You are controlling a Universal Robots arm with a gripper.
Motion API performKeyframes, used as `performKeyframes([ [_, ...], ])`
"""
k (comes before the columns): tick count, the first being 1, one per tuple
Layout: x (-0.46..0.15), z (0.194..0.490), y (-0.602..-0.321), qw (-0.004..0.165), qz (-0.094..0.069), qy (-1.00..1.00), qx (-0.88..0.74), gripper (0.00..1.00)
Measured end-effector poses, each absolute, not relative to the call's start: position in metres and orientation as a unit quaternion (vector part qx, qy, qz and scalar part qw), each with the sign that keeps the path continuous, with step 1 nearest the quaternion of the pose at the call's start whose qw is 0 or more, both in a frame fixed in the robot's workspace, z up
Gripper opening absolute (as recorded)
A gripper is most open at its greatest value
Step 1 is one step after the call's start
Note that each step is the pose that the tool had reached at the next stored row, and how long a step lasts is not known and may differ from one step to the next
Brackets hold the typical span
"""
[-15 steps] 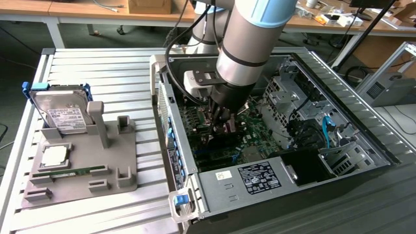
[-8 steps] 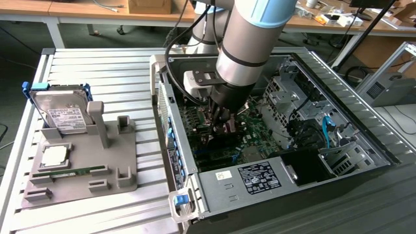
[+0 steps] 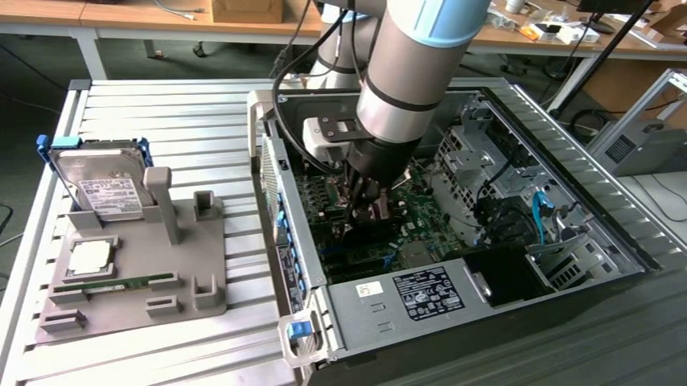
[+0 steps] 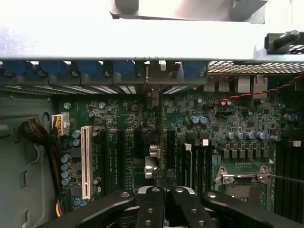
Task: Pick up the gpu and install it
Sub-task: 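Press down on the gpu until it lock into place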
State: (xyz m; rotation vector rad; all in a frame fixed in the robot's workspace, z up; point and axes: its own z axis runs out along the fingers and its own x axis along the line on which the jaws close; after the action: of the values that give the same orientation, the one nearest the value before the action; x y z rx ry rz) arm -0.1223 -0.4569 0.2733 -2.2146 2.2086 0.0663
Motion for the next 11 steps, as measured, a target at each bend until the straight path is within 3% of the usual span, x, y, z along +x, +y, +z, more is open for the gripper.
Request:
performKeyframes([
  [11,-0.1234,0.2730,-0.4593,0.007,0.021,0.706,-0.708,0.11],
])
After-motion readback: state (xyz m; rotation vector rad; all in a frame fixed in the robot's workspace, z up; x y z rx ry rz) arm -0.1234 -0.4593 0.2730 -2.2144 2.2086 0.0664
